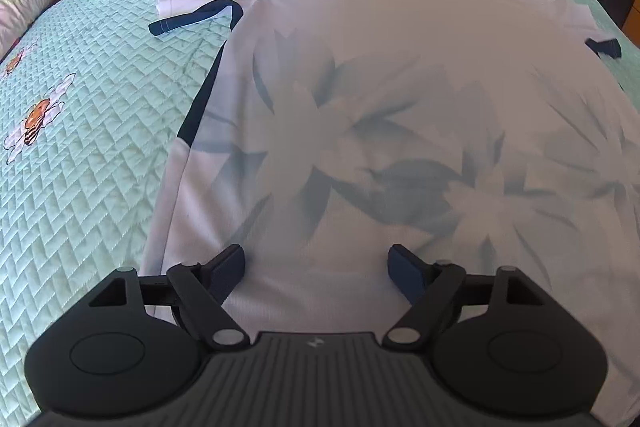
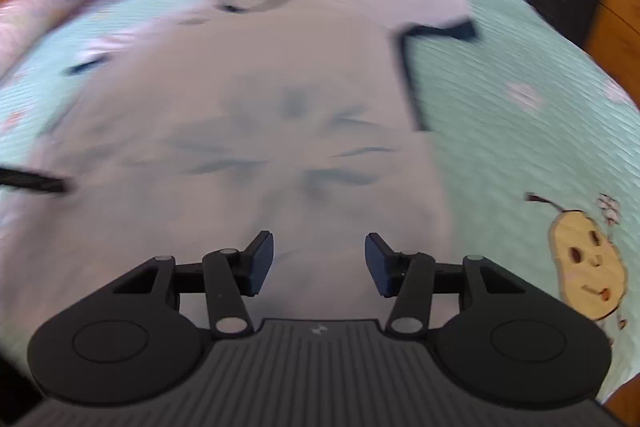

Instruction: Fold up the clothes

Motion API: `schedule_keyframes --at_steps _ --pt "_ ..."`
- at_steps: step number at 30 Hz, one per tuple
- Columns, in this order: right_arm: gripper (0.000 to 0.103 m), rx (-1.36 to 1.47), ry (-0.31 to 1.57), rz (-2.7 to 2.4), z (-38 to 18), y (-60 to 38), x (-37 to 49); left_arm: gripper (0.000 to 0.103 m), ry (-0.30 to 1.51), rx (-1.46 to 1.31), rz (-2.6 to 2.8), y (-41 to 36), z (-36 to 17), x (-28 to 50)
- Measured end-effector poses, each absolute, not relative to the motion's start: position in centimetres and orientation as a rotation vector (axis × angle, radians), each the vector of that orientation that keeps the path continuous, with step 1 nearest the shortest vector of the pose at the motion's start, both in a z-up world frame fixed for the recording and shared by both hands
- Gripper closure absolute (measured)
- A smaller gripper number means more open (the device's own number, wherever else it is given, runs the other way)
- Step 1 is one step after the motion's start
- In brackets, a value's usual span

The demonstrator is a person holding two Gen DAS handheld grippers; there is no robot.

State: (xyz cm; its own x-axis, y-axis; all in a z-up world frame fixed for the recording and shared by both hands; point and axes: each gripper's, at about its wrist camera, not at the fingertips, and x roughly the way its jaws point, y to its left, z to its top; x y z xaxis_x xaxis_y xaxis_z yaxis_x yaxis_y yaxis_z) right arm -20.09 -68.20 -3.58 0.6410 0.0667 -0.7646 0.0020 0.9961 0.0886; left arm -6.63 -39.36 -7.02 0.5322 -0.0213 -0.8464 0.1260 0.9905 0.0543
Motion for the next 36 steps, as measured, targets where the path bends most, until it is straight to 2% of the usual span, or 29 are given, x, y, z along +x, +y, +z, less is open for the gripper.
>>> schedule_keyframes --at_steps 5,9,14,18,22,26,30,33,36 --pt "0.049 0.099 1.008 0.06 -6.1 -68.9 -22.8 0.02 1.017 0.111 -0.096 -38.9 -7.0 -8.4" --pt "0.05 0.156 0.994 -0.056 -5.2 -71.6 -24.8 0.018 1.017 0.134 -0.106 -38.8 -7.2 -9.6" --pt "0.048 0.155 0.912 -0.02 -3.3 -70.0 -25.0 0.017 1.025 0.125 -0.112 -38.5 -7.2 -10.2" --pt "0.046 0.198 1.003 0.025 -5.9 -70.0 -24.2 0.015 1.037 0.115 -0.123 -38.1 -7.3 -10.9" --pt "0.047 0.236 1.013 -0.117 -4.9 -71.1 -24.6 0.01 1.037 0.116 -0.128 -37.8 -7.6 -11.7" --pt "0.046 0.222 0.936 -0.011 -3.2 -68.0 -23.4 0.0 1.032 0.118 -0.122 -37.6 -8.0 -12.1" --pt "0.046 0.269 0.954 0.106 -4.5 -66.5 -22.4 0.0 1.048 0.112 -0.12 -37.3 -7.9 -11.9" --pt "0.05 0.261 0.989 0.121 -6.0 -66.6 -22.4 0.0 1.053 0.103 -0.13 -37.3 -7.9 -11.9" --pt "0.05 0.232 0.985 0.041 -4.6 -67.2 -22.8 0.0 1.052 0.115 -0.131 -37.5 -8.1 -11.9"
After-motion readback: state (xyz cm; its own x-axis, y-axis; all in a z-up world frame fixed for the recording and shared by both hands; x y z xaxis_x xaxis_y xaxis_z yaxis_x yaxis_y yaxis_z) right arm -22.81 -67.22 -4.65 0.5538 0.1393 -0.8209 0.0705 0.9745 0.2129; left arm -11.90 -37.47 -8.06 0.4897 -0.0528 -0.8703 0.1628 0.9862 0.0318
